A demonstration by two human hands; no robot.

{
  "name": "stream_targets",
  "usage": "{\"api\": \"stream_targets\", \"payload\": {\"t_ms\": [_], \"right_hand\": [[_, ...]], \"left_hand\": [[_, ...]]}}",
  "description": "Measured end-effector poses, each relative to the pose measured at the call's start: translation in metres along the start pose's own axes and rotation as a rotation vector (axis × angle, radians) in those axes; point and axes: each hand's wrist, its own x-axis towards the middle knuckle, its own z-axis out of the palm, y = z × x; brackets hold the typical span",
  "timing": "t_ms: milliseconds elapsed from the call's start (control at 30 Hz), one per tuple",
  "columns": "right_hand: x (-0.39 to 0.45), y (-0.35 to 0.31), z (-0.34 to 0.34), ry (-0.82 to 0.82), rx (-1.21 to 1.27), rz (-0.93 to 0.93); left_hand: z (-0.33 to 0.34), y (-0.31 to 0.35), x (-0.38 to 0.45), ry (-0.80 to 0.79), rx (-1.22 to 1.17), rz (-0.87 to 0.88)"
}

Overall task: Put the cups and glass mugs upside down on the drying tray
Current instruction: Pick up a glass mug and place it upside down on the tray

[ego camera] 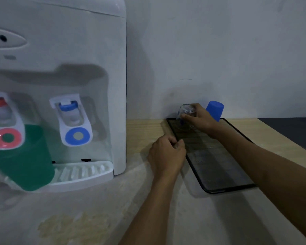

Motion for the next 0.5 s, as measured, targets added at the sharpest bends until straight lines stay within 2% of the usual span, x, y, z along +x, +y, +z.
{"api": "stream_targets", "payload": {"t_ms": [500], "right_hand": [[0.003,-0.002,0.009,-0.080,0.042,-0.014]], "left_hand": [[0.003,-0.001,0.002,-0.021,0.003,0.007]]}}
